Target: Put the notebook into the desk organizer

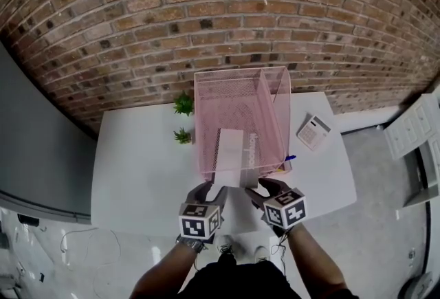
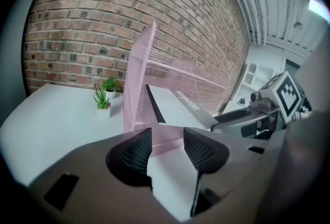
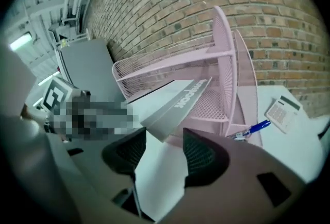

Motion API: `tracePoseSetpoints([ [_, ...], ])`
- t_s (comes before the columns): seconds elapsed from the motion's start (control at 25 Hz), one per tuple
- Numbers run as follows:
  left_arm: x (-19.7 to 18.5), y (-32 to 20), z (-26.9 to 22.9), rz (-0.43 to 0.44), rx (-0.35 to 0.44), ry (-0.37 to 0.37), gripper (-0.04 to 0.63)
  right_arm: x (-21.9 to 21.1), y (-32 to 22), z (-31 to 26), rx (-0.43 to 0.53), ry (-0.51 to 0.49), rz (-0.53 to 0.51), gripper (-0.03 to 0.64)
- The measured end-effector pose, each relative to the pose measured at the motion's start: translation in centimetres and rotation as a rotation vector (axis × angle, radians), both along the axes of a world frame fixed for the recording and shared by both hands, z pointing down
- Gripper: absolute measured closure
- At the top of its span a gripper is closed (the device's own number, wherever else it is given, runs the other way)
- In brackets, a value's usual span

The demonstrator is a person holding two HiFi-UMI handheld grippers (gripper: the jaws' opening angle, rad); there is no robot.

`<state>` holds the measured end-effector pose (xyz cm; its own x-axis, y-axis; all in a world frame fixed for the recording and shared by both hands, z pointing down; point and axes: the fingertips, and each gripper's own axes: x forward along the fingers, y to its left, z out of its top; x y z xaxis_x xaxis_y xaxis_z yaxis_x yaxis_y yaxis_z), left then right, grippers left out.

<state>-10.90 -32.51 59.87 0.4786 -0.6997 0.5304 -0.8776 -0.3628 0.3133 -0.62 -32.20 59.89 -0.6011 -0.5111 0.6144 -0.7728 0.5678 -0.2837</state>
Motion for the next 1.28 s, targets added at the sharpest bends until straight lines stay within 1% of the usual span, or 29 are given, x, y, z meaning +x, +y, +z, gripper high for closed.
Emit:
tracePoseSetpoints([
  [0.12,0.2,0.0,-0.2,0.000,0.009,0.002,0.400,0.6,-0.7,-0.2,0.091,0.092,0.066,0.389],
  [0.2,0.3,0.1,-0.3,0.005,0.014,0.001,0.400,0.9,-1.3,-0.5,0.138,0.127,0.123,0.397],
  [0.36,0.3,0.7,-0.3,0.022,0.014,-0.005,0.400,1.1,-2.2,-1.4,0.193,0.148,0.198,0.401],
  [0.56,0.0,1.2,-0.6,0.035,0.026,-0.005,0.400,1.2,-3.0,-1.7,0.208,0.145,0.270,0.403],
  [0.72,-0.2,1.4,-1.1,0.045,0.044,0.002,0.400,1.0,-3.4,-1.8,0.223,0.157,0.294,0.402],
  [0.96,-0.3,1.9,-2.0,0.051,0.072,0.001,0.400,0.8,-3.5,-2.0,0.251,0.187,0.296,0.402],
  [1.28,-0.3,3.4,-3.1,0.025,0.095,-0.003,0.408,1.3,-2.4,-3.3,0.280,0.146,0.279,0.400],
])
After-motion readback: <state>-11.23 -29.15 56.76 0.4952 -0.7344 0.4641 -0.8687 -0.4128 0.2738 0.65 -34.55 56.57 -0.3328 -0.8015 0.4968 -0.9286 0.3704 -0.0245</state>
